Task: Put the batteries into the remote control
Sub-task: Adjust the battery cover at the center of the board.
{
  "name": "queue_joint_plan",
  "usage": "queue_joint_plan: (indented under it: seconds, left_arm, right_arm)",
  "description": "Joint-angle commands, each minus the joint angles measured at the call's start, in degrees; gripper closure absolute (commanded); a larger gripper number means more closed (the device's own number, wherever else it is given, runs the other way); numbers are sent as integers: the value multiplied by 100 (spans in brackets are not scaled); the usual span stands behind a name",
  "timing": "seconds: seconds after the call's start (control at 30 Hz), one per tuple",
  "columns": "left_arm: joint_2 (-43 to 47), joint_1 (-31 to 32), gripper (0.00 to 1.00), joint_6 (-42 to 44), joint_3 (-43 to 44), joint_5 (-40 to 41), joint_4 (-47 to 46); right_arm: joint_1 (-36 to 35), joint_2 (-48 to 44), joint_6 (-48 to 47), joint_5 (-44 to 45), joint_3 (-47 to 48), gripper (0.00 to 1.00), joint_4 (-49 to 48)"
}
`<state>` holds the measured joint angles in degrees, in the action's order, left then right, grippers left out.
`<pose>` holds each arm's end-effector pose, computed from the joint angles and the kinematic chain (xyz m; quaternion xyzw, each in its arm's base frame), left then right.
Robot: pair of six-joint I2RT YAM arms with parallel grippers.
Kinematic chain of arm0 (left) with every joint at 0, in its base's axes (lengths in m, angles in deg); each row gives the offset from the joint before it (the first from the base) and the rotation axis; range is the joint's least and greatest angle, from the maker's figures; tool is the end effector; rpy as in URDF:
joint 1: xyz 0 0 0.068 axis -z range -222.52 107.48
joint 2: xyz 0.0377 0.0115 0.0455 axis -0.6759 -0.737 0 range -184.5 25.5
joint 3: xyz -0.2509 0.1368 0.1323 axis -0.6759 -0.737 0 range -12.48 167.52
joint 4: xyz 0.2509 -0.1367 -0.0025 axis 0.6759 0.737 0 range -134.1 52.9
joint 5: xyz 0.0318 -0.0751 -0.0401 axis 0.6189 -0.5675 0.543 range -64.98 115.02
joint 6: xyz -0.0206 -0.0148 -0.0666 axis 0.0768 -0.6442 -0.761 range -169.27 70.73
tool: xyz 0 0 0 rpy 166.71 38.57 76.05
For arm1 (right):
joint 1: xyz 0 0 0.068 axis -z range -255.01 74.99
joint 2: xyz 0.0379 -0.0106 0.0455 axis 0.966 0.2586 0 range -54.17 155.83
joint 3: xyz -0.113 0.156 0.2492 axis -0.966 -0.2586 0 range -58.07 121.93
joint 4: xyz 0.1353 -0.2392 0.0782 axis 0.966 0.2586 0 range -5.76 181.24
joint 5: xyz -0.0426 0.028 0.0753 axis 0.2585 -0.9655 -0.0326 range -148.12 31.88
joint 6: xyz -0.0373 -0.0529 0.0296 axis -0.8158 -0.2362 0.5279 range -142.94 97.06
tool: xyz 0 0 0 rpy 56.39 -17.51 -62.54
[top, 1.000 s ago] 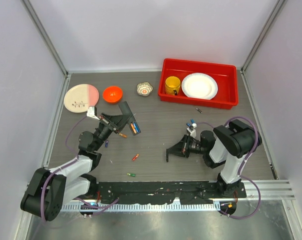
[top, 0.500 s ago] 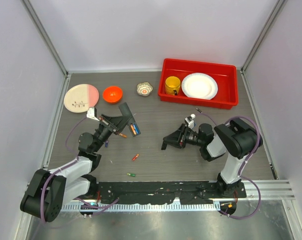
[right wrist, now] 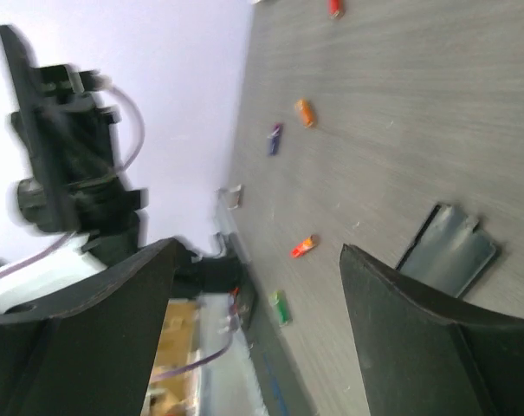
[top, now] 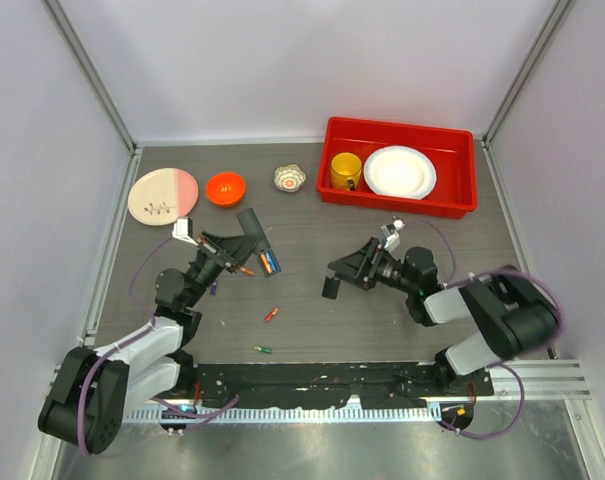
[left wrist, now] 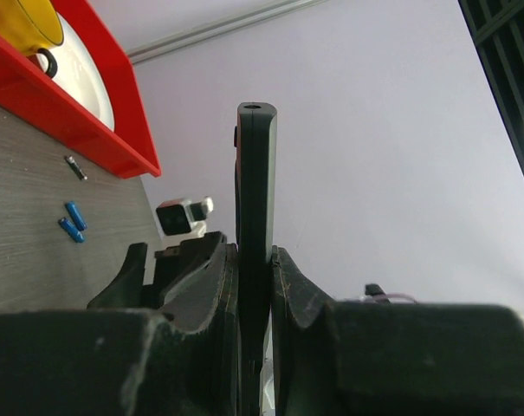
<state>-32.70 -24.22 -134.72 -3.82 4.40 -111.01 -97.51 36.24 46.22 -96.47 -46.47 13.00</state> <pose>0.1857 -0.0830 0.2461 -0.2021 0.5652 -0.6891 0.4061 0.2194 0.1302 0.1511 0.0827 0.7381 0.6186 0.2563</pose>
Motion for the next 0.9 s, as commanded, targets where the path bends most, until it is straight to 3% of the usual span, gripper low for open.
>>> queue_joint_plan:
  seconds: [0.0, 0.03, 0.07, 0.37, 0.43, 0.47, 0.6, 0.67, 0.73, 0.87]
  left_arm:
    - [150, -2, 100, 28, -58, -73, -68]
    - [159, -2, 100, 63, -67, -82, -41]
    - [159, -2, 100, 81, -67, -91, -15]
    - [518, 6, 100, 99, -190, -135, 292]
    - [694, 6, 100, 186, -234, -118, 608]
    - [878, -2, 100, 213, -243, -91, 731]
    - [1310, -2, 100, 353, -322, 32, 1268]
    - [1337, 6, 100, 327, -357, 15, 1251]
    - [1337, 6, 100, 318, -366, -29, 1269]
    - [1346, 6, 100, 274, -445, -56, 1251]
  right_arm:
    - [-1065, -1786, -2595, 1656, 1060, 17, 4246]
    - [-1524, -2008, -3541, 2403, 1795, 15, 5233]
    - [-1799, -2149, -3716, 3481, 2098, 11, 6392]
    - [-2135, -1808, -3024, 5818, 3340, 7, 9150]
    - [-2345, -1799, -2848, 6956, 3506, 6, 9531]
    - [-2477, -1799, -2769, 7277, 3560, 1, 9872]
    - [-2443, -1948, -1919, 7991, 3412, 0, 10025]
    - [-2408, -2150, -1959, 7791, 3148, 2, 9578]
    - [-2408, -2160, -2407, 7065, 3103, 12, 9035]
    - [-2767, -1142, -2584, 7586, 3971, 12, 9663]
